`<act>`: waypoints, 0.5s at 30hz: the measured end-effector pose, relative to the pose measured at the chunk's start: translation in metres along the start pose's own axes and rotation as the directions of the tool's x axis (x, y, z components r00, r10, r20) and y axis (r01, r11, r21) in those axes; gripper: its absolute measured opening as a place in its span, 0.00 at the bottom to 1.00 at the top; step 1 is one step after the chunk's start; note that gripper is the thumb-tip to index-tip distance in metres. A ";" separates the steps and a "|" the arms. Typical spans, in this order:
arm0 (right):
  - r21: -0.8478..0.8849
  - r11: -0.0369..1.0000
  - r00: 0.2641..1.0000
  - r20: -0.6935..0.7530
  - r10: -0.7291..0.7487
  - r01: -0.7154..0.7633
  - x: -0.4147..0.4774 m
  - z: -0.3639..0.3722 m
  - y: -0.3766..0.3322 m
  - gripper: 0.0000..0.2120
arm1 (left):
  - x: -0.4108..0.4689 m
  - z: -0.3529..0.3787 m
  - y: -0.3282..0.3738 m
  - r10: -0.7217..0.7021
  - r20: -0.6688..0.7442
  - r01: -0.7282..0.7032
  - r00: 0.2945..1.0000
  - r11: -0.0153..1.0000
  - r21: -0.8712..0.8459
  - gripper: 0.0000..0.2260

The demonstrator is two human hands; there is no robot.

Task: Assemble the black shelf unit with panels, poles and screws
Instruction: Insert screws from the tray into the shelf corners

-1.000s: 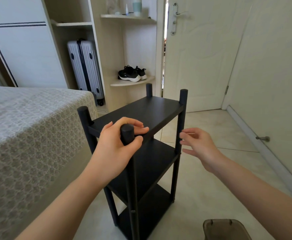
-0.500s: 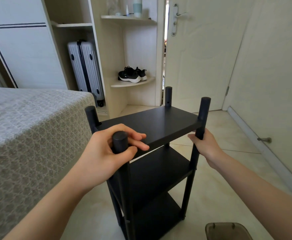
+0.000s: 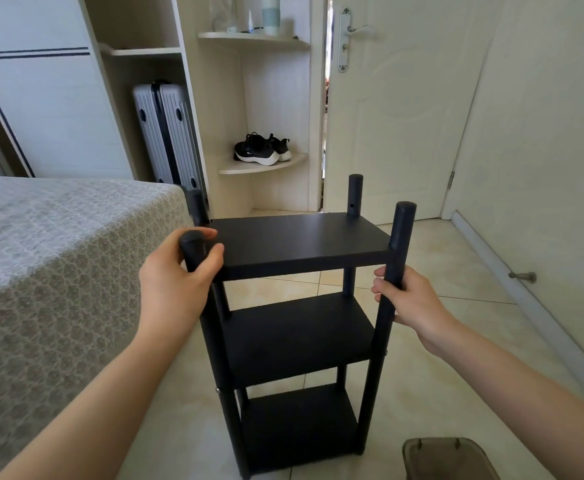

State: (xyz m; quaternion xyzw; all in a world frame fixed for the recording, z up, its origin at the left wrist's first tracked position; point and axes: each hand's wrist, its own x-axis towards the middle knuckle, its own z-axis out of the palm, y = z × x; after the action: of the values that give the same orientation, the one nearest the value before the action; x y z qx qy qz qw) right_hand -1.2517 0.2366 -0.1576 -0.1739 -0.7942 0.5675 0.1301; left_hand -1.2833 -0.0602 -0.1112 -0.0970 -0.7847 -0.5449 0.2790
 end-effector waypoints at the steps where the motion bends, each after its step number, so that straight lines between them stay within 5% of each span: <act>1: -0.002 1.000 1.000 0.013 -0.001 0.001 -0.003 -0.001 0.000 0.05 | 0.000 0.004 -0.003 -0.029 -0.047 0.029 0.998 1.000 0.005 0.04; 6: -0.002 1.000 0.998 0.068 -0.006 0.006 -0.021 -0.013 0.003 0.03 | 0.006 0.021 -0.010 -0.182 -0.131 0.172 0.975 0.982 -0.085 0.03; 12: 0.038 0.999 0.991 0.133 0.012 -0.017 -0.043 -0.029 0.007 0.09 | 0.015 0.038 -0.007 -0.312 -0.133 0.294 0.941 0.946 -0.139 0.20; 15: 0.045 0.999 0.986 0.168 0.010 -0.017 -0.054 -0.036 0.011 0.12 | 0.022 0.047 -0.006 -0.365 -0.103 0.340 0.925 0.918 -0.204 0.16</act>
State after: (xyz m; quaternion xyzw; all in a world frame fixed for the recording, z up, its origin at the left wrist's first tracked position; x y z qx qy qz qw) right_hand -1.1873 0.2476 -0.1569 -0.1278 -0.7877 0.5993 0.0630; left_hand -1.3201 -0.0232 -0.1157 0.0591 -0.7147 -0.6612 0.2200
